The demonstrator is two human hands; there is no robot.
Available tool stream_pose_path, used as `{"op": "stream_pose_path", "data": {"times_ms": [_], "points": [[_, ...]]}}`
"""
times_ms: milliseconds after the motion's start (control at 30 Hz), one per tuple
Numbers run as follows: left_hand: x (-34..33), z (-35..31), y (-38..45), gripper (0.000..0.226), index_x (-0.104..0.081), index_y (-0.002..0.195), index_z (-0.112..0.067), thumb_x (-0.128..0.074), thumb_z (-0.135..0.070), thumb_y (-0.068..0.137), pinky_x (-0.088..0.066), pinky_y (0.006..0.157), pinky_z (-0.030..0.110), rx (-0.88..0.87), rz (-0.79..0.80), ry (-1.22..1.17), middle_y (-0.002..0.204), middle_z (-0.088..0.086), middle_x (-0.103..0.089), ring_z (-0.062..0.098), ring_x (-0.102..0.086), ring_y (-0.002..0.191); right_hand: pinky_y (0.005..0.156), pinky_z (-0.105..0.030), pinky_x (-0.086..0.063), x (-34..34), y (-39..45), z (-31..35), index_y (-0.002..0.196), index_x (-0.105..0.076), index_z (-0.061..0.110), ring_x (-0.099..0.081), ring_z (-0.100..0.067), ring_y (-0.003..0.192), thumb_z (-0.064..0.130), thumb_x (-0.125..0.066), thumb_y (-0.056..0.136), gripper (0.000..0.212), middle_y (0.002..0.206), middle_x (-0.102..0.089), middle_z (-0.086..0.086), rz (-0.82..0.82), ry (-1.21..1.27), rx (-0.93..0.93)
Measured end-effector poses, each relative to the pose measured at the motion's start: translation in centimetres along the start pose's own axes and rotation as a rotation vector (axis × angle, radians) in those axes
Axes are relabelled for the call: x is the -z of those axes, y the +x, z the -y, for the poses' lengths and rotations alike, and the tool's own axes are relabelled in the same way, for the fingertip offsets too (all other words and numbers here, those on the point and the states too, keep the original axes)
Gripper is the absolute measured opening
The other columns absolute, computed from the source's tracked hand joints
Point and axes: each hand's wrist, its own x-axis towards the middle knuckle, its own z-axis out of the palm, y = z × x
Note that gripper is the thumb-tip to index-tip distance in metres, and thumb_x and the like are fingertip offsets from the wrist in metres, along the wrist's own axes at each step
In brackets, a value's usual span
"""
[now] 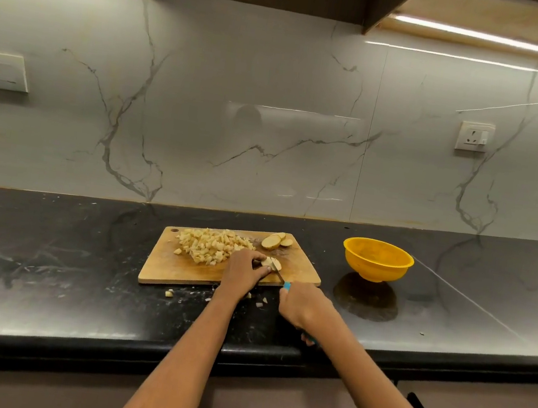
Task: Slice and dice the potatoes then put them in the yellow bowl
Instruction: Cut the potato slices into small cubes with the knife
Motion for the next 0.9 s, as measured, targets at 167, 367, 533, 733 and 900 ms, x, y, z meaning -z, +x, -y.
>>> {"op": "stream_pose_path", "data": {"times_ms": [167, 367, 533, 733, 900], "points": [[0.0, -0.1, -0.3, 0.038, -0.064, 0.118, -0.012, -0.068, -0.030, 0.084, -0.043, 0.092, 0.027, 0.017, 0.006, 0.010, 0.118, 0.006, -0.064, 0.017, -0.057, 0.108, 0.086, -0.035, -0.052, -0.4, -2.6, -1.6, 0.114, -0.059, 0.004, -0.063, -0.026, 0.101, 0.036, -0.035, 0.101, 0.042, 0.114, -0.064, -0.012, -0.118, -0.026, 0.017], [0.1, -0.2, -0.3, 0.035, -0.064, 0.116, -0.008, -0.068, -0.021, 0.084, -0.037, 0.092, 0.021, 0.044, -0.038, -0.021, 0.118, 0.007, -0.064, 0.017, -0.056, 0.111, 0.062, -0.028, -0.053, -0.4, -1.2, -1.0, 0.093, -0.050, 0.006, -0.058, -0.016, 0.061, 0.038, -0.031, 0.102, 0.038, 0.076, -0.058, -0.008, -0.123, 0.179, 0.004], [0.1, -0.2, -0.2, 0.032, -0.067, 0.112, -0.008, -0.069, -0.021, 0.083, -0.037, 0.089, 0.019, 0.035, -0.044, -0.025, 0.114, 0.008, -0.067, 0.017, -0.059, 0.107, 0.043, -0.023, -0.048, -0.3, 0.4, 0.4, 0.087, -0.050, -0.001, -0.058, -0.019, 0.049, 0.035, -0.028, 0.103, 0.045, 0.063, -0.059, -0.012, -0.052, 0.194, -0.012], [0.2, -0.1, -0.1, 0.032, -0.068, 0.111, -0.008, -0.070, -0.021, 0.082, -0.041, 0.089, 0.023, 0.028, -0.032, -0.026, 0.112, 0.008, -0.068, 0.017, -0.061, 0.105, 0.045, -0.024, -0.047, -0.2, 1.1, 0.8, 0.099, -0.055, -0.005, -0.060, -0.020, 0.057, 0.033, -0.026, 0.103, 0.048, 0.075, -0.062, -0.014, 0.018, 0.172, -0.029], [0.4, -0.2, -0.1, 0.030, -0.069, 0.108, -0.005, -0.071, -0.019, 0.081, -0.039, 0.082, 0.018, 0.008, -0.033, -0.033, 0.109, 0.010, -0.069, 0.018, -0.063, 0.102, 0.045, -0.025, -0.045, 1.4, 2.2, 2.1, 0.123, -0.039, -0.002, -0.052, -0.018, 0.054, 0.026, -0.025, 0.103, 0.037, 0.075, -0.052, -0.013, 0.156, 0.289, -0.078]]}}
